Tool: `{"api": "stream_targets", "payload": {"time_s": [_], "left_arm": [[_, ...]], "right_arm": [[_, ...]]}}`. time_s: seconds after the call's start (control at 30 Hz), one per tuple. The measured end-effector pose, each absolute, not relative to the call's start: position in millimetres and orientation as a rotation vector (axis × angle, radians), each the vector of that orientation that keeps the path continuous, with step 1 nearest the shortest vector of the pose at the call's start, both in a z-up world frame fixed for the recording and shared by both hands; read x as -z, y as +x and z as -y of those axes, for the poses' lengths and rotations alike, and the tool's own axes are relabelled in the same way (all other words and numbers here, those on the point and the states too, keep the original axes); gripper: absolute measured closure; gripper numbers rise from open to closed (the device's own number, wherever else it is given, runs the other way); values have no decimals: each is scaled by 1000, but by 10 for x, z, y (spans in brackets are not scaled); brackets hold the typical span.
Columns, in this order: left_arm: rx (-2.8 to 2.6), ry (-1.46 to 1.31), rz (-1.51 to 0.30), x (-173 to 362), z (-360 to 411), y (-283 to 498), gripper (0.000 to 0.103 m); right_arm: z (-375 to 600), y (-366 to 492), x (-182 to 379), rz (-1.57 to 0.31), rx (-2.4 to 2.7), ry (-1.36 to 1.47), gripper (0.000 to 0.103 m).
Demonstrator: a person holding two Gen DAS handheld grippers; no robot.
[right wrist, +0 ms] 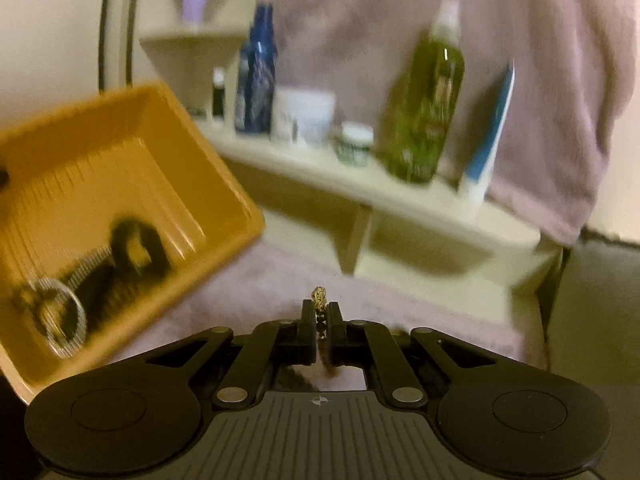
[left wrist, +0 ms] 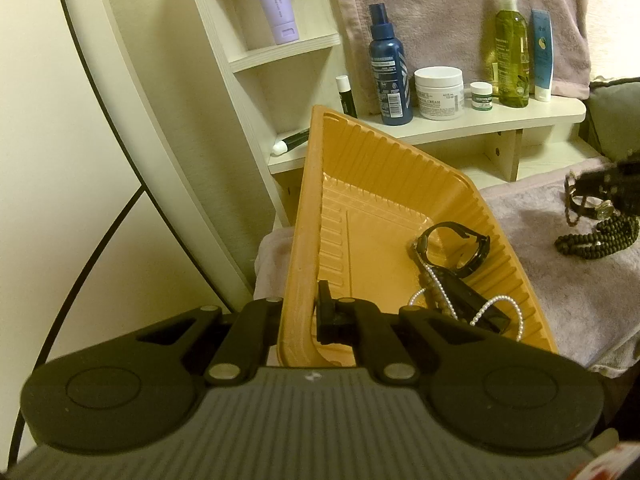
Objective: Organize jewelry
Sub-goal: 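Carry the gold ring into the orange tray and release it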
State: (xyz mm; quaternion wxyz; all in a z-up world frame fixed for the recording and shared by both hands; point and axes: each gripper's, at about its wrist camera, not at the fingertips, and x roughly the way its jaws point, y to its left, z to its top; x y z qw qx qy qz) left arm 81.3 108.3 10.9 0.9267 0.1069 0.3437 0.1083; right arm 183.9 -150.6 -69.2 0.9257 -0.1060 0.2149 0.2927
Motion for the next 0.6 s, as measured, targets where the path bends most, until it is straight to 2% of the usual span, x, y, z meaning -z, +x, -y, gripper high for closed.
{"api": "stream_targets", "payload": {"time_s": [0.33,0.6], "left_arm": [[-219,215,-704,-108,-1090,811,99],[-217,215,-702,-111,-1086,802,99]], "right_arm": [[1224,1708,-21,-372,-824,-37,99],[672,1619,-36,-427,-1001,-30,98]]}}
